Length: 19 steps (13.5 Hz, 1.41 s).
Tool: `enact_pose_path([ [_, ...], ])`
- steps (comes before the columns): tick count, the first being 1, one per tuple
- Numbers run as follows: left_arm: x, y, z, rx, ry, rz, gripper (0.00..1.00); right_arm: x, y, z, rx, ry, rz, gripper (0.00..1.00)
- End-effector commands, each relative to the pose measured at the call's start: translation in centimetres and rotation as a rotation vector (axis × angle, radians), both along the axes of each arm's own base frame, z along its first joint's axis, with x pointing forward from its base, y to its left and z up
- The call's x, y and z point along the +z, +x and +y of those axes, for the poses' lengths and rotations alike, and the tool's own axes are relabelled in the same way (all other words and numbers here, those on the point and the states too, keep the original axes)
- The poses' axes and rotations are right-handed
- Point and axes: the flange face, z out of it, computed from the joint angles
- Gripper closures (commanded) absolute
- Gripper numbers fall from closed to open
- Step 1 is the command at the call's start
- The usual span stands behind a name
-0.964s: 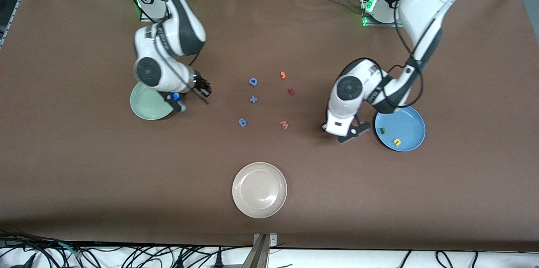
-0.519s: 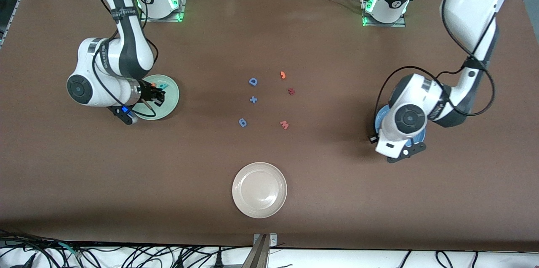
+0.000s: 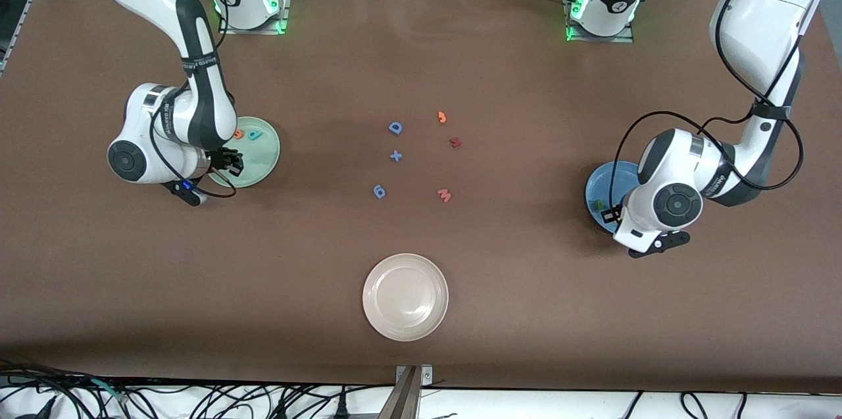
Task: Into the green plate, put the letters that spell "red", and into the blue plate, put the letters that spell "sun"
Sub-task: 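Drop the r on the green plate while the left gripper drops s on blue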
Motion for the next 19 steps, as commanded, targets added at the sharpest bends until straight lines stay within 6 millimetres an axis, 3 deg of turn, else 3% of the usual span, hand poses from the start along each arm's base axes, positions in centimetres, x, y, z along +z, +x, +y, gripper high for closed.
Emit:
enact_pose_path([
  [1, 2.0, 0.5, 1.9, -0.025, -0.006, -0.011, 0.00, -0.1, 0.3, 0.4, 0.017, 0.007, -0.007, 1.00],
  [3, 3.3, 0.6, 2.8, -0.040, -0.004, -0.010, 0.00, -0.1, 0.3, 0.4, 0.016, 0.008, -0.007, 0.78],
  [4, 4.1, 1.0, 3.5, -0.064, -0.019, -0.012, 0.00, 0.0, 0.3, 0.4, 0.016, 0.009, -0.008, 0.49],
  [5, 4.5, 1.1, 4.6, -0.090, -0.028, -0.002, 0.00, 0.0, 0.3, 0.4, 0.016, 0.009, -0.008, 0.29],
  [9, 7.2, 1.1, 9.6, -0.253, -0.070, 0.033, 0.00, 0.8, 0.4, 0.6, 0.018, 0.021, -0.010, 0.25],
  [10, 8.1, 0.8, 10.0, -0.317, -0.070, 0.057, 0.00, 2.0, 0.7, 0.7, 0.024, 0.032, -0.030, 0.24],
  [12, 11.1, -0.3, 12.9, -0.421, -0.102, 0.065, 0.00, 4.7, 1.2, 0.9, 0.106, 0.089, -0.080, 0.21],
  [13, 12.3, -1.3, 13.7, -0.411, -0.137, 0.063, 0.00, 6.2, 1.8, 0.6, 0.124, 0.105, -0.107, 0.12],
  [14, 13.2, -2.7, 14.0, -0.365, -0.183, 0.057, 0.00, 7.9, 2.2, 0.6, 0.127, 0.121, -0.104, 0.02],
  [16, 16.5, -5.9, 13.1, -0.309, -0.268, 0.008, 0.00, 13.4, 4.2, 0.8, 0.207, 0.140, -0.066, 0.01],
  [19, 23.7, -8.5, 9.1, -0.229, -0.239, -0.033, 0.00, 21.7, 6.6, 1.3, 0.303, 0.115, -0.083, 0.01],
])
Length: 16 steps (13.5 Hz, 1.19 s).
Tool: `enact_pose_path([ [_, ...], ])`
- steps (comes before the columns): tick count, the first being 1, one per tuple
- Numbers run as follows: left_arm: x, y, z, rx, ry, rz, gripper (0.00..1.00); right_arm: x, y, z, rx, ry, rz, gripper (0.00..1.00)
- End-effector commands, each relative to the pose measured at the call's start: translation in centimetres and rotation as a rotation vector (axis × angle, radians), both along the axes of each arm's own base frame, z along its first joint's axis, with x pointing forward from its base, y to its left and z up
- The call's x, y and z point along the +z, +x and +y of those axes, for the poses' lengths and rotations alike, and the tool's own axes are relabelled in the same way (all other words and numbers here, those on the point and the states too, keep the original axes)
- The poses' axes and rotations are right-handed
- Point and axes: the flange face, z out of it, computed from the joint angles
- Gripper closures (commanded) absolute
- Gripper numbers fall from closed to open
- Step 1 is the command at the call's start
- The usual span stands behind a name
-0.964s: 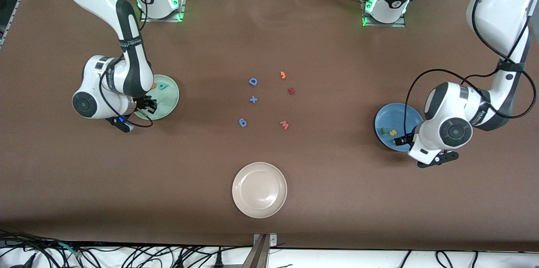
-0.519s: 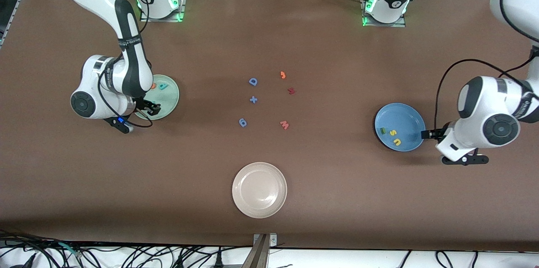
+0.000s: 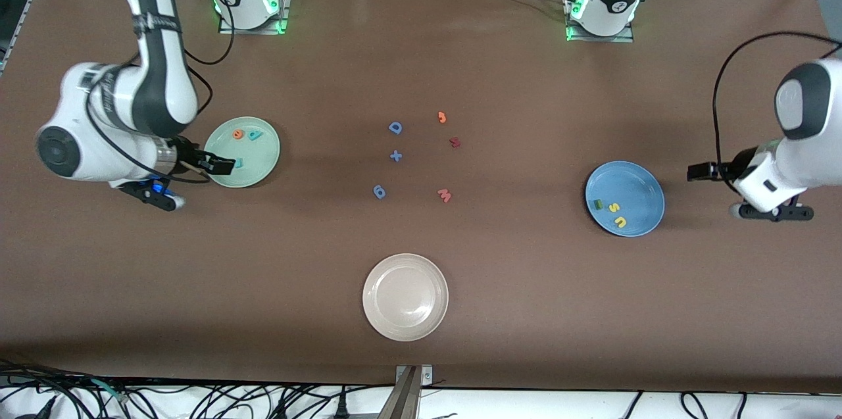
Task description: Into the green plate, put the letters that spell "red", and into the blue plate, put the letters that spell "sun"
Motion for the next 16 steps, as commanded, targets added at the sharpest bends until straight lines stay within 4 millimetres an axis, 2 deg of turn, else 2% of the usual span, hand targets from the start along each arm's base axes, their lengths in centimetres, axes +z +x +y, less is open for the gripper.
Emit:
enact_pose_path([
  [1, 6.6, -3.9, -3.8, 0.061, 0.015, -0.034, 0.00, 6.7, 1.8, 0.2, 0.080, -0.020, -0.032, 0.01],
  [2, 8.5, -4.6, -4.9, 0.049, 0.014, -0.040, 0.00, 8.6, 1.9, 0.0, 0.123, -0.006, -0.050, 0.01],
  [4, 13.0, -5.4, -5.2, 0.054, -0.009, -0.014, 0.00, 12.0, 2.2, -1.2, 0.229, 0.021, -0.093, 0.01],
  [5, 15.5, -5.5, -5.6, 0.050, -0.018, -0.014, 0.00, 13.2, 2.3, -2.0, 0.247, 0.022, -0.110, 0.01],
  [6, 16.6, -5.9, -5.6, 0.049, -0.020, 0.007, 0.00, 13.7, 2.2, -2.6, 0.258, 0.025, -0.121, 0.00],
  [10, 19.5, -5.9, -5.0, 0.060, -0.012, -0.026, 0.00, 15.7, 1.8, -4.3, 0.391, 0.047, -0.173, 0.01],
  [16, 19.6, -5.6, -6.0, 0.056, -0.015, -0.039, 0.00, 15.4, 1.8, -3.4, 0.391, 0.043, -0.168, 0.01],
])
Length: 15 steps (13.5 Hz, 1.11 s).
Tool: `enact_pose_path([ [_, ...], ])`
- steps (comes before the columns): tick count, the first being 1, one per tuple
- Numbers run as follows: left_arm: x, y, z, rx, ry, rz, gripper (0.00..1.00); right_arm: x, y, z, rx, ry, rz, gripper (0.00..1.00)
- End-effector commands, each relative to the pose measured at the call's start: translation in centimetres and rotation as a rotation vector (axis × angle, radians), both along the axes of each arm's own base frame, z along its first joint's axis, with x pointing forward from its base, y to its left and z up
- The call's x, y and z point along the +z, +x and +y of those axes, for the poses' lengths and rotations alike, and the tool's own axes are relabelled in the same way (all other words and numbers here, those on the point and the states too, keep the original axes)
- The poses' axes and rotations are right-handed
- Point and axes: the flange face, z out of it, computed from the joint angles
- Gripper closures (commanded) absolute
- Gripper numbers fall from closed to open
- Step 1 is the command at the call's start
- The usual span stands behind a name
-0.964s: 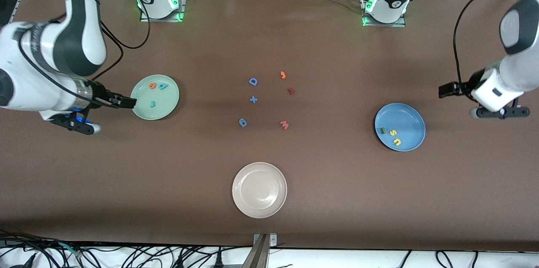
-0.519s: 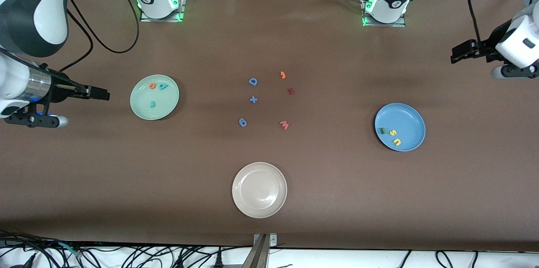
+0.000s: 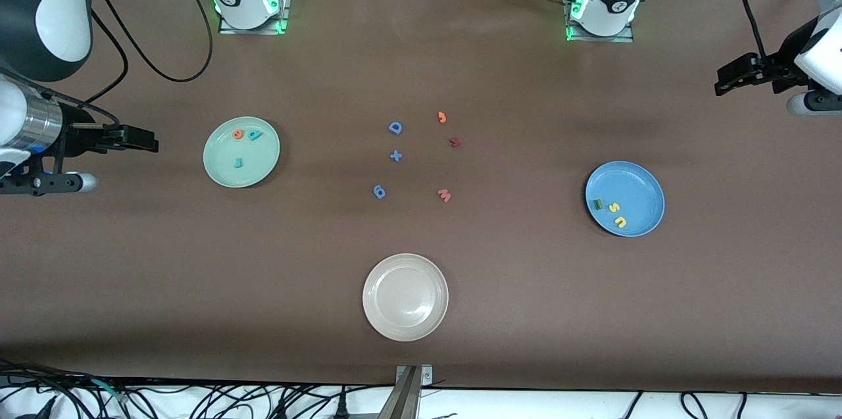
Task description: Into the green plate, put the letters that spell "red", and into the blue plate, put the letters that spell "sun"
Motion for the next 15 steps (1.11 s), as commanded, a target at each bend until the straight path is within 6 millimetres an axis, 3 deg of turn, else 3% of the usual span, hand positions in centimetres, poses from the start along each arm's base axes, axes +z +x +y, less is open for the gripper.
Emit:
enact_pose_path([
  [1, 0.2, 0.7, -0.3, 0.003, -0.032, 0.003, 0.00, 0.7, -0.2, 0.0, 0.021, -0.003, -0.010, 0.01],
  [4, 0.4, 1.1, -0.8, 0.001, -0.065, -0.029, 0.00, 0.7, -0.2, 0.3, 0.026, -0.002, -0.011, 0.01],
  [12, 0.3, 1.4, 0.9, 0.020, -0.052, -0.049, 0.00, 0.7, -0.1, 0.6, 0.032, -0.005, -0.012, 0.01],
  [14, 0.4, 1.3, 0.9, 0.018, -0.047, -0.050, 0.00, 0.1, 0.1, 0.9, 0.043, 0.004, -0.001, 0.01],
  [15, 0.2, 1.3, 0.9, 0.018, -0.047, -0.047, 0.00, -0.5, 0.4, 0.0, 0.038, 0.023, 0.008, 0.01],
])
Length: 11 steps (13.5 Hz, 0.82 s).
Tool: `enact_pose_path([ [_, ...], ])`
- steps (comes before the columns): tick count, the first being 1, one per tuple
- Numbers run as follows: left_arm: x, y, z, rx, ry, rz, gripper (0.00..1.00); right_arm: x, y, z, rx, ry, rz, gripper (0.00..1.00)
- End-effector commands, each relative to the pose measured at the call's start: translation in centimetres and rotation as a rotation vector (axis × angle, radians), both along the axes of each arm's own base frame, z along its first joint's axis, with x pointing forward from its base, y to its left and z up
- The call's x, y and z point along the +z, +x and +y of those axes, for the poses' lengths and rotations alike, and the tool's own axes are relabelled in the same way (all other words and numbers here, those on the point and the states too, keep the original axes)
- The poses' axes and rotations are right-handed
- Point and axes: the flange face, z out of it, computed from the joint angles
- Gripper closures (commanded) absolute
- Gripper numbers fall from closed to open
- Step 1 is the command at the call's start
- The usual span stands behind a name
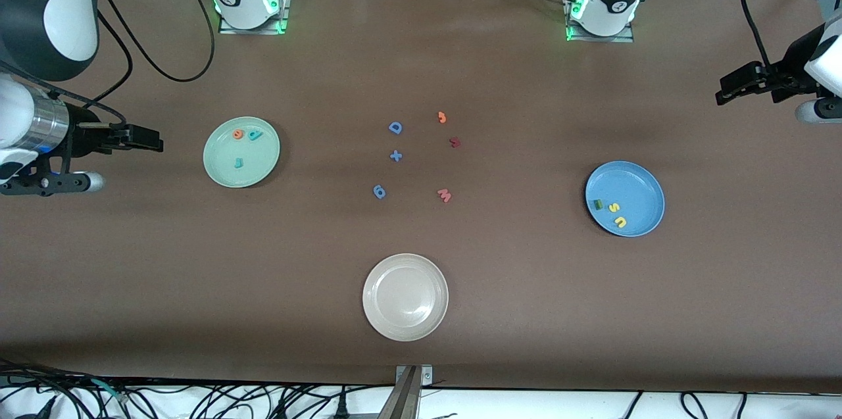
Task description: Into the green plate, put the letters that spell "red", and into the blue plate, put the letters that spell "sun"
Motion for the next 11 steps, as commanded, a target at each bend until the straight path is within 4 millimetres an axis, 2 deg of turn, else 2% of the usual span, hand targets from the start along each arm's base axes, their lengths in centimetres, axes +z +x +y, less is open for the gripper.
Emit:
enact_pose_path([
  [1, 0.2, 0.4, 0.0, -0.007, -0.011, -0.005, 0.00, -0.4, 0.6, -0.8, 0.027, 0.037, 0.007, 0.01],
  [2, 0.2, 0.4, 0.0, -0.007, -0.011, -0.005, 0.00, 0.0, 0.9, -1.2, 0.031, 0.017, 0.003, 0.01],
  [4, 0.0, 0.4, 0.0, -0.007, -0.011, -0.002, 0.00, -0.1, 1.1, -0.8, 0.061, -0.016, 0.012, 0.01],
  [7, 0.0, 0.4, 0.0, -0.007, -0.011, -0.001, 0.00, 1.1, 0.8, -0.8, 0.064, -0.054, -0.015, 0.01],
  [11, -0.2, 0.4, 0.0, -0.006, -0.011, -0.001, 0.00, 1.3, -1.1, -1.0, 0.075, -0.054, -0.034, 0.02],
])
